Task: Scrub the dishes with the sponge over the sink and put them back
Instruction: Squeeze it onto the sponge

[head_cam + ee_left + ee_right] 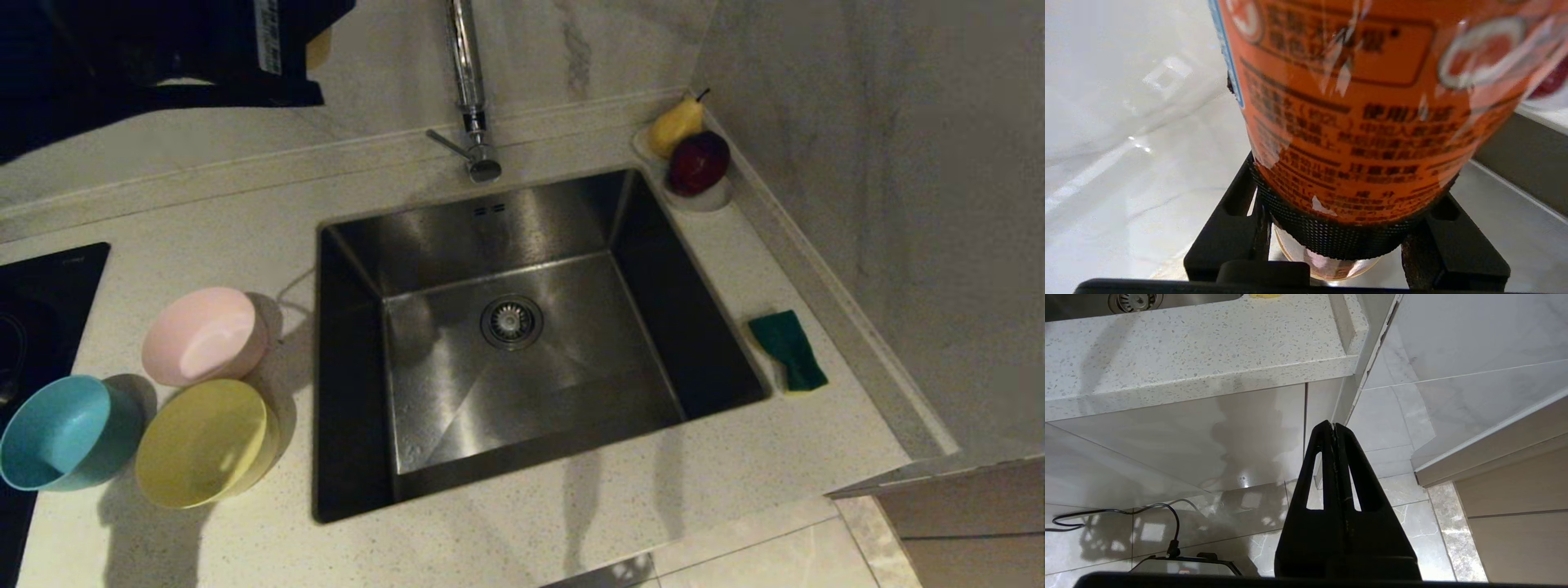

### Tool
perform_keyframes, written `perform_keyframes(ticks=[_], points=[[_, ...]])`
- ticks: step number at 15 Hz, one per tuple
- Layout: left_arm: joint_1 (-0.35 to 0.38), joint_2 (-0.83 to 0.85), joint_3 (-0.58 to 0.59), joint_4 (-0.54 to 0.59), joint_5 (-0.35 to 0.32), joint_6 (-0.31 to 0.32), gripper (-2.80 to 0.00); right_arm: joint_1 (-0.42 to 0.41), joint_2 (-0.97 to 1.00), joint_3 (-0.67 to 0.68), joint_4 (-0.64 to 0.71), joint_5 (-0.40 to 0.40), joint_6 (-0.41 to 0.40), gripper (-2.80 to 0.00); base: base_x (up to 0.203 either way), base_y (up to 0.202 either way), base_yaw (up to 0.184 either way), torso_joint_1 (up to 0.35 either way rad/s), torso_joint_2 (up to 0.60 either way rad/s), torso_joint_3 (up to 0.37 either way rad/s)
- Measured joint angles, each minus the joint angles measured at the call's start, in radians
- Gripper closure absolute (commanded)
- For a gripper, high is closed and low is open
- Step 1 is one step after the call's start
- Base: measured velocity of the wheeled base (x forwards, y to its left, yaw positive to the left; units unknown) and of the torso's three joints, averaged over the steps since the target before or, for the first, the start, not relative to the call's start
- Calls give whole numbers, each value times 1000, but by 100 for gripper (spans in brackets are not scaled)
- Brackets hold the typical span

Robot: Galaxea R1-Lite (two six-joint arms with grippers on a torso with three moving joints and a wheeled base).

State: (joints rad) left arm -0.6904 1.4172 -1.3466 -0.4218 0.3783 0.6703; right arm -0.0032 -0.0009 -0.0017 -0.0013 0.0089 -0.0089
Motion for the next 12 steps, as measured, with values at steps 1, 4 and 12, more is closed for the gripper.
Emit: perform_keyframes(ticks=[1, 4, 12], points=[[-19, 16, -2, 1, 14, 2, 0, 0, 0, 0, 0, 0, 0, 0, 0, 0, 0, 0, 0, 0], [-90, 60, -51, -1, 57, 22, 0, 0, 0, 0, 0, 0, 0, 0, 0, 0, 0, 0, 0, 0], [-260, 101, -75, 2, 162, 104, 0, 0, 0, 0, 0, 0, 0, 0, 0, 0, 0, 0, 0, 0]])
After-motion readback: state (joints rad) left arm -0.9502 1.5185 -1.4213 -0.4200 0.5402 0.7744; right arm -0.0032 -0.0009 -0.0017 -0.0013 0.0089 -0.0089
